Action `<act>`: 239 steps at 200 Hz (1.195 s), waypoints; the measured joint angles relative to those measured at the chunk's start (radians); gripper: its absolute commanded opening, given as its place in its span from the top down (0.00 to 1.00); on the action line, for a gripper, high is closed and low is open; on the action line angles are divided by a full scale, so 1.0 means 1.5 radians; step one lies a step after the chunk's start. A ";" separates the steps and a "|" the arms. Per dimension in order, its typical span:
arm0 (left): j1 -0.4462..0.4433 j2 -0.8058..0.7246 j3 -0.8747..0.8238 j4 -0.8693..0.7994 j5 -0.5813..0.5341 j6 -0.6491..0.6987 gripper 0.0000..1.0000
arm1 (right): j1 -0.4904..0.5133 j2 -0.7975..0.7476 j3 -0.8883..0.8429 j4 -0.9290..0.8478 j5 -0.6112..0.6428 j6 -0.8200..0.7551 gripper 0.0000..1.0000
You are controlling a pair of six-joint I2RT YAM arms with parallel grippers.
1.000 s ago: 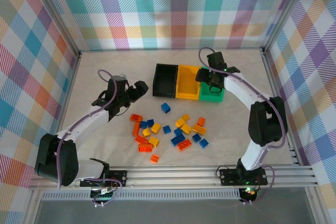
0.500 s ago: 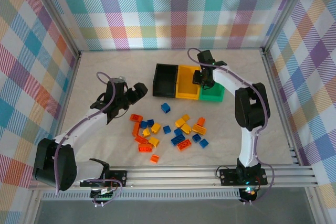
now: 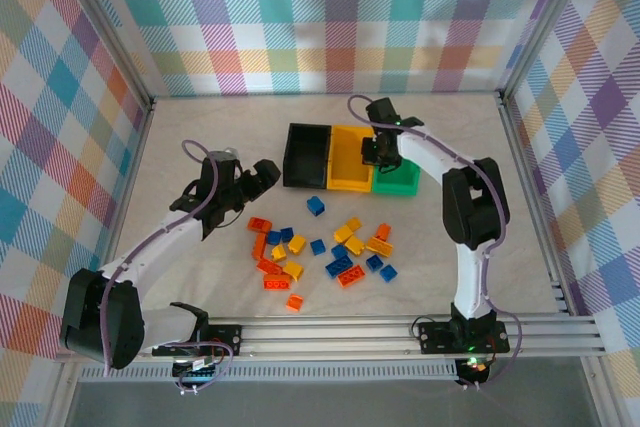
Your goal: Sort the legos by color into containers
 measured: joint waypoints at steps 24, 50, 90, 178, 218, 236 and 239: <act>0.000 -0.011 -0.002 -0.007 -0.001 0.000 0.04 | 0.037 0.021 0.031 -0.016 -0.005 0.000 1.00; 0.000 -0.023 -0.003 -0.016 -0.003 0.000 0.03 | 0.062 0.029 0.044 -0.024 -0.005 0.005 1.00; 0.000 -0.033 -0.010 -0.018 -0.005 0.000 0.03 | 0.082 0.011 0.010 -0.004 -0.001 0.025 1.00; 0.000 -0.035 -0.021 -0.022 -0.005 0.000 0.01 | 0.085 -0.011 -0.017 -0.010 -0.003 0.035 1.00; 0.000 -0.035 -0.024 -0.031 -0.003 0.001 0.00 | 0.084 -0.011 -0.017 -0.010 -0.005 0.035 0.61; 0.000 -0.035 -0.024 -0.031 -0.002 0.001 0.00 | 0.084 -0.011 -0.017 -0.014 -0.014 0.036 0.44; 0.000 -0.035 -0.024 -0.031 -0.003 0.001 0.00 | 0.084 -0.011 -0.017 -0.014 -0.015 0.038 0.42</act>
